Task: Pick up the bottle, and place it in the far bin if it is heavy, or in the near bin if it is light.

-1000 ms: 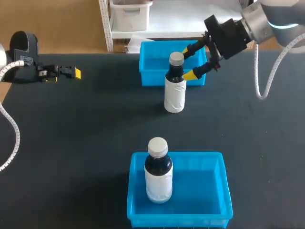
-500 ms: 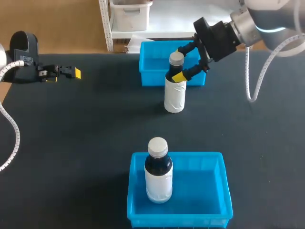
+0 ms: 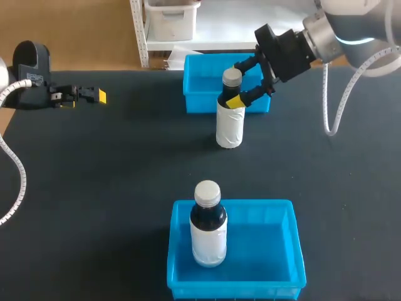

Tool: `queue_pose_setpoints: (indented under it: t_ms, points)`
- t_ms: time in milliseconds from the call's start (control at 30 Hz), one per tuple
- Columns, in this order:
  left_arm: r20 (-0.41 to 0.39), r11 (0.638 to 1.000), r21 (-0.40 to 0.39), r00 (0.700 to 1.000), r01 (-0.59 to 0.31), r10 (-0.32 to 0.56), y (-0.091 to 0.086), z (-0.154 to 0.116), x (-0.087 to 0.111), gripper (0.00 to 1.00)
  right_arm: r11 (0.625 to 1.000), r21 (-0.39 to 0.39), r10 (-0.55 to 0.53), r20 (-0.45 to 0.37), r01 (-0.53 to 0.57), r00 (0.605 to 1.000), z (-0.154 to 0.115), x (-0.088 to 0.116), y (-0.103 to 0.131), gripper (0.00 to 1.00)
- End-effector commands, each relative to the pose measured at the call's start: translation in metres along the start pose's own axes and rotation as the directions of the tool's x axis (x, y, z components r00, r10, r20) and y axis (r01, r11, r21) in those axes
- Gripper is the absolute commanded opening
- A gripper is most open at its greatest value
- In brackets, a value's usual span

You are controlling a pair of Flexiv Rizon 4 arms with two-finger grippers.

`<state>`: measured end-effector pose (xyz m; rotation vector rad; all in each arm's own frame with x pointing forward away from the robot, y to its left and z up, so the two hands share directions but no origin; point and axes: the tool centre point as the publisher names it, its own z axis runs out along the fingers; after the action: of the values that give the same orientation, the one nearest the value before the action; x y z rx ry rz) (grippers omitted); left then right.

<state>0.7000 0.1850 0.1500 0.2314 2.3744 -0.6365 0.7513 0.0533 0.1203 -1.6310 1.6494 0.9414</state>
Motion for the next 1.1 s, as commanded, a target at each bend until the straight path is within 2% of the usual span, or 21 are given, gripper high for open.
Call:
queue_pose_setpoints:
  t_ms: [33,100,233,333,400,433,567,600,700,800,900,933,967,1100]
  points:
    - [0.0,1.0,0.0,1.0,0.0,0.0,0.0,0.0,0.0,1.0,1.0,0.001,0.0,0.005,0.0,1.0,0.001,0.0,0.001,1.0]
    - [0.0,1.0,0.0,1.0,0.0,0.0,0.0,0.0,0.0,1.0,1.0,0.001,-0.001,0.008,0.001,1.0,0.001,-0.001,0.001,1.0]
    - [0.0,1.0,0.0,1.0,0.0,0.0,0.0,0.0,0.0,1.0,1.0,0.0,-0.003,0.01,0.003,1.0,0.002,-0.002,0.001,0.92]
    - [0.0,1.0,0.0,1.0,0.0,0.0,0.0,0.0,0.0,1.0,1.0,0.0,-0.002,0.012,0.002,1.0,0.003,-0.001,0.001,0.8]
    - [0.0,1.0,0.0,1.0,0.0,0.0,0.0,0.0,0.0,1.0,1.0,-0.001,-0.002,0.013,0.002,1.0,0.003,-0.001,0.001,0.75]
    - [0.0,1.0,0.0,1.0,0.0,0.0,0.0,0.0,0.0,1.0,1.0,-0.001,-0.002,0.013,0.002,1.0,0.003,-0.001,0.001,0.68]
    - [0.0,1.0,0.0,1.0,0.0,0.0,0.0,0.0,0.0,1.0,1.0,-0.001,-0.001,0.015,0.001,1.0,0.004,-0.001,0.001,0.61]
    - [0.0,1.0,0.0,1.0,0.0,0.0,0.0,0.0,0.0,1.0,1.0,-0.001,-0.001,0.016,0.001,1.0,0.004,-0.001,0.001,0.51]
    - [0.0,1.0,0.0,1.0,0.0,0.0,0.0,0.0,0.0,1.0,1.0,0.001,-0.002,0.017,0.002,1.0,0.004,-0.002,0.001,0.47]
    - [0.0,1.0,0.0,1.0,0.0,0.0,0.0,0.0,0.0,1.0,1.0,0.002,-0.004,0.019,0.004,1.0,0.003,-0.002,0.001,0.4]
    - [0.0,1.0,0.0,1.0,0.0,0.0,0.0,0.0,0.0,1.0,1.0,0.006,-0.005,0.019,0.004,1.0,0.002,-0.003,0.001,0.22]
    - [0.0,1.0,0.0,1.0,0.0,0.0,0.0,0.0,0.0,1.0,1.0,0.009,-0.005,0.018,0.005,1.0,0.001,-0.003,0.002,0.05]
    - [0.0,1.0,0.0,1.0,0.0,0.0,0.0,0.0,0.0,1.0,1.0,0.011,-0.006,0.019,0.006,1.0,-0.001,-0.004,0.002,0.0]
    - [0.0,1.0,0.0,1.0,0.0,0.0,0.0,0.0,0.0,1.0,0.999,0.028,-0.018,0.02,0.018,1.0,-0.01,-0.01,0.005,0.0]
